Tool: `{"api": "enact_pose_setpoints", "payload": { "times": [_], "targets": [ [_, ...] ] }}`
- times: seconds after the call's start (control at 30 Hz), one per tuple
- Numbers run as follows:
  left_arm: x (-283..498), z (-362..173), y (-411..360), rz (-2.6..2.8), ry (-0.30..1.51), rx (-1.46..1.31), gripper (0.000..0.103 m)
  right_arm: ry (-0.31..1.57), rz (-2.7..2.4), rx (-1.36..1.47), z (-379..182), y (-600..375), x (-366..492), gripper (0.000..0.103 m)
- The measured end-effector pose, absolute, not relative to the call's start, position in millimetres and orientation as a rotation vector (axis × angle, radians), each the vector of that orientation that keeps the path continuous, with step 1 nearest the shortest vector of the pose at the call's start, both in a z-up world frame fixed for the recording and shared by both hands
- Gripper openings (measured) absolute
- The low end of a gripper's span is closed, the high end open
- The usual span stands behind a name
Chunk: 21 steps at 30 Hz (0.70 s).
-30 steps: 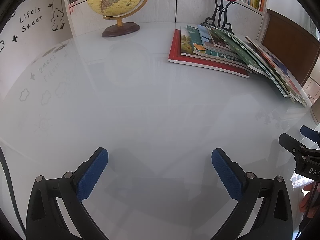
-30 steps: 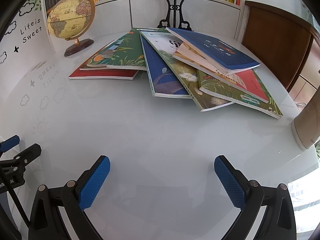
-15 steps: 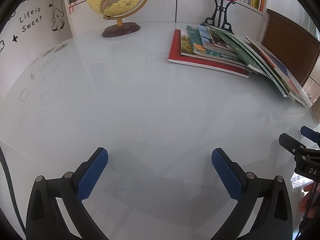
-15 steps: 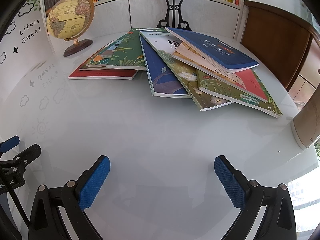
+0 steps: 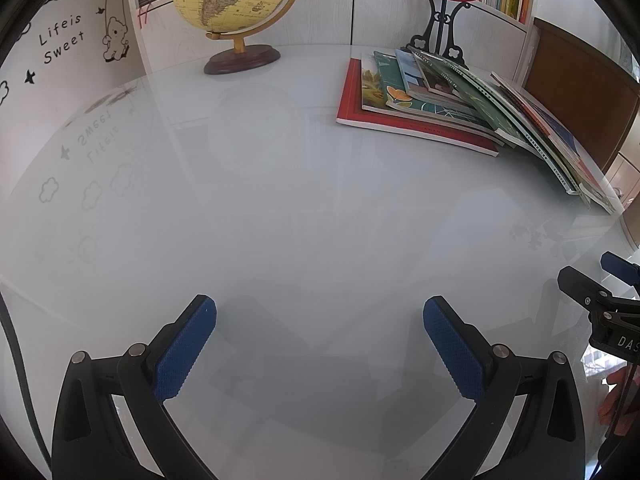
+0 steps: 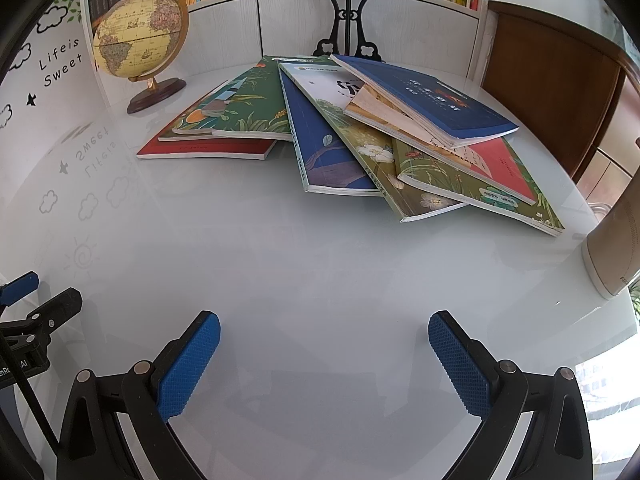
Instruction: Organize books
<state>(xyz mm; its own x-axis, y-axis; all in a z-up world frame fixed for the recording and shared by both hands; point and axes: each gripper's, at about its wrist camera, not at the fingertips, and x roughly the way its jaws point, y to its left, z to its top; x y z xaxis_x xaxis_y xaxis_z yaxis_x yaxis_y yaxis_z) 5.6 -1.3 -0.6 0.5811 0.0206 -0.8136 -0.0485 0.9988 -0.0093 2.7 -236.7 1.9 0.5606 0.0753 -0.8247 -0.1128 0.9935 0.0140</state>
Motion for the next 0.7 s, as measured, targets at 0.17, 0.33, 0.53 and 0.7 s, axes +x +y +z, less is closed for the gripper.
{"api": "enact_pose_setpoints", "payload": {
  "times": [0.17,0.33,0.53,0.7],
  "targets": [
    [5.2,-0.6,-1.3,0.040,0.950,-0.032,0.103,0.969,0.111,-0.042,1.9,-236.6,2.6,0.103],
    [5.2,-0.6,-1.4,0.040,0.950,-0.032,0.103,0.970,0.111,-0.042,1.9,-236.4,2.8,0.103],
    [5.9,-0.7,-1.2,0.040,0.950,-0.032,0.103,0.969,0.114,-0.043,2.5,-236.4,1.7,0.103],
    [5.2,-0.6,-1.4,0.040,0.950,-0.032,0.103,0.969,0.114,-0.043,2.5,-236.8,1.9,0.103]
  ]
}}
